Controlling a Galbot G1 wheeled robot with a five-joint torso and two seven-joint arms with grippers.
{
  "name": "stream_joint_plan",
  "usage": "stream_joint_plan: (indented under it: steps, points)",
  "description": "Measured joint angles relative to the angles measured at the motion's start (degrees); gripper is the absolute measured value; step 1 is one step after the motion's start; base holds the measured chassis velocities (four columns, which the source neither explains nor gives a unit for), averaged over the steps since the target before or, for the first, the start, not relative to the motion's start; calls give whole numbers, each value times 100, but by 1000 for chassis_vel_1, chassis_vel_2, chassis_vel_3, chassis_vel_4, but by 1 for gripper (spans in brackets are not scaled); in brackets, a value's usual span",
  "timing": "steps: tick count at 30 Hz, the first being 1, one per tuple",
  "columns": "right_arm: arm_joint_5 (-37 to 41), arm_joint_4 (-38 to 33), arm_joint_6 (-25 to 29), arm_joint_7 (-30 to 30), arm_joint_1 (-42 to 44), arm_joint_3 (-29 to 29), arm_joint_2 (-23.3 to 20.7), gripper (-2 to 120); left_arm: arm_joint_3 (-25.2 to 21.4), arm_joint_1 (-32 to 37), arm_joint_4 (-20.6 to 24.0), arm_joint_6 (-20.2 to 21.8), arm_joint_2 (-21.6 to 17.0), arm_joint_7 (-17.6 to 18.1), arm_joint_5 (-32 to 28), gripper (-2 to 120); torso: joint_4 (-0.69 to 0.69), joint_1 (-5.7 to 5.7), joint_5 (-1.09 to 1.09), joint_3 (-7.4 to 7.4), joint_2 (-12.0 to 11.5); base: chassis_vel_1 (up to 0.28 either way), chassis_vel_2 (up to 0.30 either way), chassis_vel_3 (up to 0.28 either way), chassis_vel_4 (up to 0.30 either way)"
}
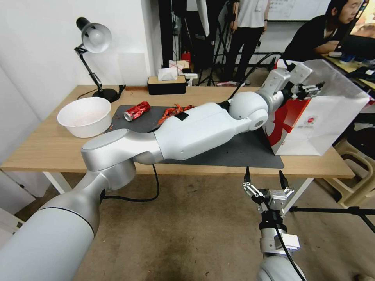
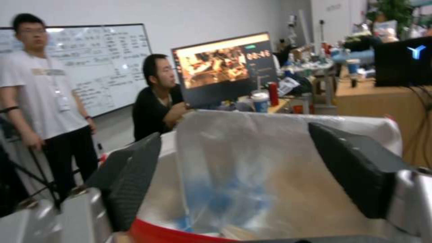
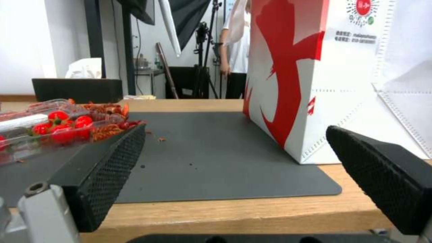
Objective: Pick up the trash from the table and place it into the takeout bag.
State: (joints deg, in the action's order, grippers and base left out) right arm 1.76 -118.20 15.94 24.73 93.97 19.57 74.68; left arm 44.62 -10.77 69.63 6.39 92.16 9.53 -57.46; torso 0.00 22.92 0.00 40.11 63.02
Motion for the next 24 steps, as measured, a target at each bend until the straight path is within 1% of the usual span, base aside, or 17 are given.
stream_joint_plan:
  steps: [1, 4, 10, 12, 13, 14, 15, 16, 18, 19, 20, 21, 22, 23, 24]
  points:
    - [0, 0, 0, 0, 0, 0, 0, 100, 0, 0, 0, 0, 0, 0, 0, 85, 0, 0, 0, 0, 0, 0, 0, 0, 0]
    - [-1, -1, 0, 0, -6, 1, -2, 100, -99, 19, -26, 6, -9, 37, 35, 97, 0, 0, 0, 0, 0, 0, 0, 0, 0]
    - [-1, -2, 0, 0, -12, 3, -6, 100, -230, 46, -24, 16, -45, 64, 62, 99, -2, 0, 0, 0, 0, 0, 0, 0, 0]
    - [-1, -4, 0, 0, -20, 3, -12, 100, -359, 59, 13, 36, -136, 80, 65, 100, -2, 0, 0, 0, 0, 0, 0, 0, 0]
    - [-2, -7, 0, 0, -25, 4, -19, 100, -440, 69, 75, 45, -244, 87, 58, 100, 0, 0, 0, 0, 0, 0, 0, 0, 0]
    - [-2, -7, 0, 0, -25, 4, -19, 100, -440, 69, 75, 45, -244, 87, 58, 100, 0, 0, 0, 0, 0, 0, 0, 0, 0]
    - [0, -13, -5, 0, -30, 5, -37, 100, -588, 132, 320, 98, -571, 89, 3, 100, -1, 0, -1, 0, 0, 0, 0, 0, 0]
    - [3, -13, -12, 0, -36, 5, -47, 100, -668, 206, 501, 131, -785, 114, -30, 100, 0, 0, -1, 0, 0, 0, 0, 0, 0]
    - [7, -3, -33, 0, -56, -11, -68, 100, -882, 490, 997, 157, -1385, 185, -49, 100, -1, 0, -2, 0, 0, 0, 0, 0, 0]
    - [7, -3, -33, 0, -56, -11, -68, 100, -882, 490, 997, 157, -1385, 185, -49, 100, -1, 0, -2, 0, 0, 0, 0, 0, 0]
    - [8, 16, -45, 0, -63, -27, -84, 100, -1044, 728, 1338, 164, -1864, 202, -36, 100, 1, 0, -3, 0, 0, 0, 0, 0, 0]
    - [8, 31, -51, -4, -67, -42, -92, 100, -1187, 948, 1594, 164, -2240, 207, -1, 100, 1, 0, -4, 0, 0, 0, 0, 0, 0]
    - [8, 45, -56, -8, -72, -54, -96, 100, -1309, 1119, 1761, 165, -2490, 210, 47, 100, 2, 0, -4, 0, 0, 0, 0, 0, 0]
    - [8, 45, -56, -8, -72, -54, -96, 100, -1309, 1119, 1761, 165, -2490, 210, 47, 100, 2, 0, -4, 0, 0, 0, 0, 0, 0]
    - [3, 65, -62, -14, -79, -77, -100, 100, -1554, 1465, 2071, 165, -2862, 213, 127, 100, 1, 0, -3, 0, 0, 0, 0, 0, 0]
